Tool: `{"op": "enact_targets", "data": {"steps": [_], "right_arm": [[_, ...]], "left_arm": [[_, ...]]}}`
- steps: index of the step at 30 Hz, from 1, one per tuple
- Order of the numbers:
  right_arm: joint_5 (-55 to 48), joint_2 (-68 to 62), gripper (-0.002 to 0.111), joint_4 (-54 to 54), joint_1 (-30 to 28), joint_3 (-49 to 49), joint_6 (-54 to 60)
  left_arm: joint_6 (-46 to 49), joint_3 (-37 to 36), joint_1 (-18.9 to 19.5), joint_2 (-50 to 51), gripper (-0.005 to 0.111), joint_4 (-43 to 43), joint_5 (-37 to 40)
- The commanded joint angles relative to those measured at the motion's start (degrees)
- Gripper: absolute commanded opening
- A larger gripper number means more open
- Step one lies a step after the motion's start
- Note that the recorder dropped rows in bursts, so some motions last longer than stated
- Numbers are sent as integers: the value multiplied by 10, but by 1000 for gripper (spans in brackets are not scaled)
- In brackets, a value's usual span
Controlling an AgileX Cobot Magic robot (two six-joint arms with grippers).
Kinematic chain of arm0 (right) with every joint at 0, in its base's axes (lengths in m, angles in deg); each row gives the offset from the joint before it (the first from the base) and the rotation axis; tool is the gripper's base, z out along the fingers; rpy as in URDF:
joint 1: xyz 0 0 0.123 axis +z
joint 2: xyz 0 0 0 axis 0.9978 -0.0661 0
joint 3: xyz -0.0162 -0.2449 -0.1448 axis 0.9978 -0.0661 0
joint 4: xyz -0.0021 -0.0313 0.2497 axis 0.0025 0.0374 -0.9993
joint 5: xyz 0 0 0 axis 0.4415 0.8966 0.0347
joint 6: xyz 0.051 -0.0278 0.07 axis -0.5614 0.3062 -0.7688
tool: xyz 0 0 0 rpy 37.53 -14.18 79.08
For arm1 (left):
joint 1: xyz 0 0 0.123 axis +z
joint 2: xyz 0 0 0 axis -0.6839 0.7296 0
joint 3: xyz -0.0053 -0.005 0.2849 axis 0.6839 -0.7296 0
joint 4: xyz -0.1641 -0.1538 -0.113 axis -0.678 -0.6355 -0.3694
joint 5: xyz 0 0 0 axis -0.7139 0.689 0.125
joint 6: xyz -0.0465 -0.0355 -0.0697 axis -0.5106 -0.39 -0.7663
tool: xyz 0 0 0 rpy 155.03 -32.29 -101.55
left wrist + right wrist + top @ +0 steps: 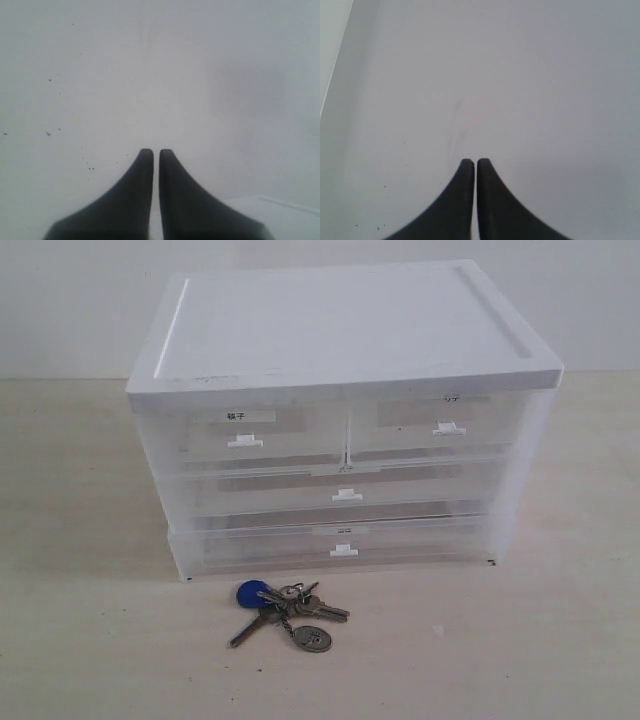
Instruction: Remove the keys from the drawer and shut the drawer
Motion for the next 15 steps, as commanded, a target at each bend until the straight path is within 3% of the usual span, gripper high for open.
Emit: {"op": "enact_targets", "data": {"steps": [1, 8, 15], "right_arm": [[0, 0, 0, 3, 0, -2, 0], [-2, 0, 0, 3, 0, -2, 0], [-2, 0, 0, 3, 0, -2, 0]], "left_arm": [[-15, -12, -4, -16, 5, -9, 5], [-7, -54, -4, -79, 5, -37, 13], [191, -78, -4, -114, 5, -292, 116]]}}
